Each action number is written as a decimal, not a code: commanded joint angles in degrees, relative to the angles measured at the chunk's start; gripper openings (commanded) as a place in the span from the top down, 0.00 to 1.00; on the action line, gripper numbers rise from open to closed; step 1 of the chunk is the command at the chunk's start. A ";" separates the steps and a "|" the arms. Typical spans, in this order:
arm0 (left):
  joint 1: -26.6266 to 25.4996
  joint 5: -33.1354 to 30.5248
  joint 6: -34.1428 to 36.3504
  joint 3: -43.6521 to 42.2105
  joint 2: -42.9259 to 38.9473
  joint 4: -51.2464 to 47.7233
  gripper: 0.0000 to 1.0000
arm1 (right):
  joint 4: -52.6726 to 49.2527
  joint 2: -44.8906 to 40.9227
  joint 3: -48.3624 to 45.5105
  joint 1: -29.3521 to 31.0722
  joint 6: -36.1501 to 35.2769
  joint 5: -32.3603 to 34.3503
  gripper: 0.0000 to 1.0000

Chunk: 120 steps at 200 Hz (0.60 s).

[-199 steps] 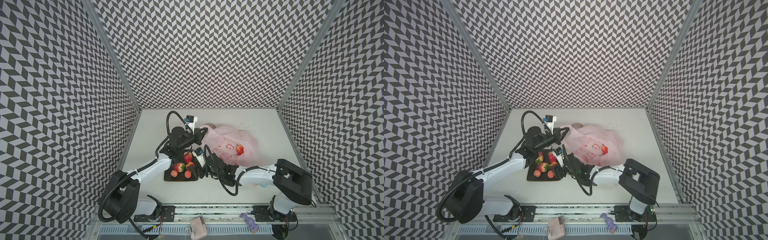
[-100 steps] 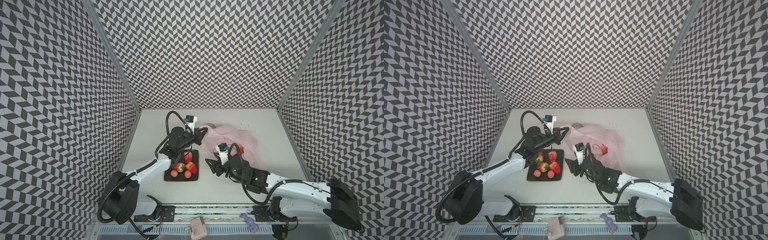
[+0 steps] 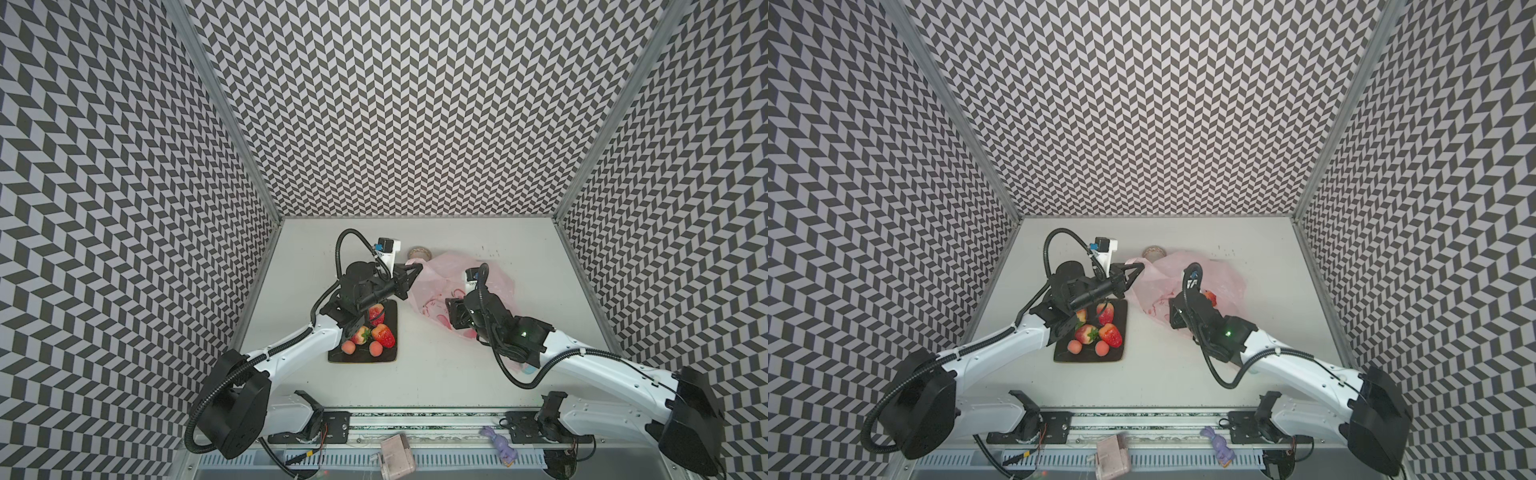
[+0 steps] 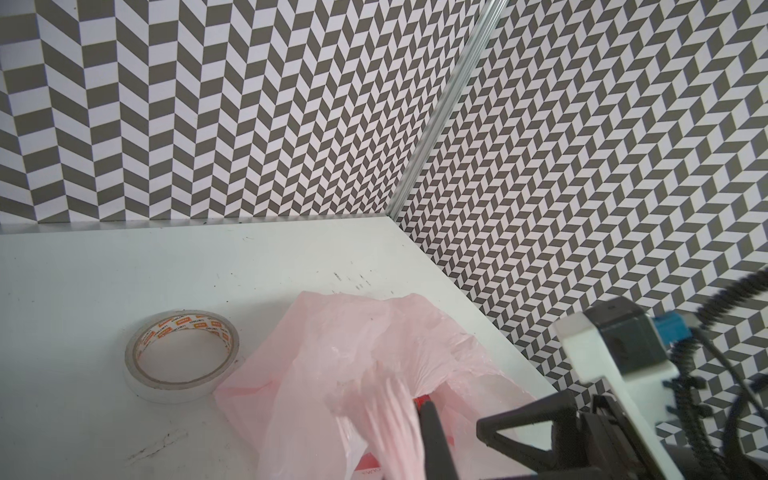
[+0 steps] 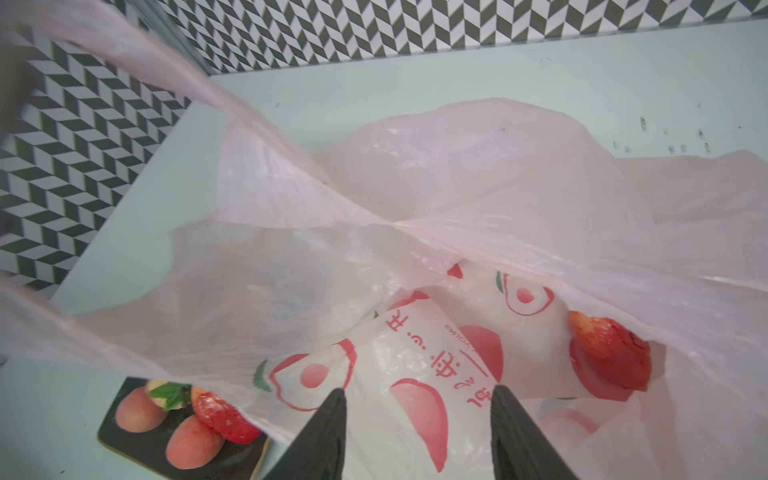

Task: Take the fake fruits out of the plastic bag
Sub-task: 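Move the right gripper back into the pink bag toward the red fruit, then close the right gripper on an orange-red pear inside the bag and lift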

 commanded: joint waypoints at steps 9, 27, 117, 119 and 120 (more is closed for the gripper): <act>-1.31 -1.16 -0.33 -0.57 -1.67 0.98 1.00 | -1.80 0.67 2.31 -3.15 -5.43 -6.07 0.46; -1.74 -1.46 -0.19 -0.68 -1.99 0.54 1.00 | -1.21 2.53 2.40 -4.87 -6.87 -8.87 0.47; -3.51 -2.82 0.02 -1.49 -4.11 -1.08 1.00 | 0.07 18.79 6.77 -10.67 -9.04 0.78 0.52; -3.51 -2.80 0.07 -1.54 -4.12 -1.21 1.00 | -0.19 19.21 7.12 -10.91 -9.26 1.19 0.51; -3.56 -2.82 0.09 -1.56 -4.20 -1.23 1.00 | -0.29 19.40 7.27 -11.01 -9.41 1.41 0.51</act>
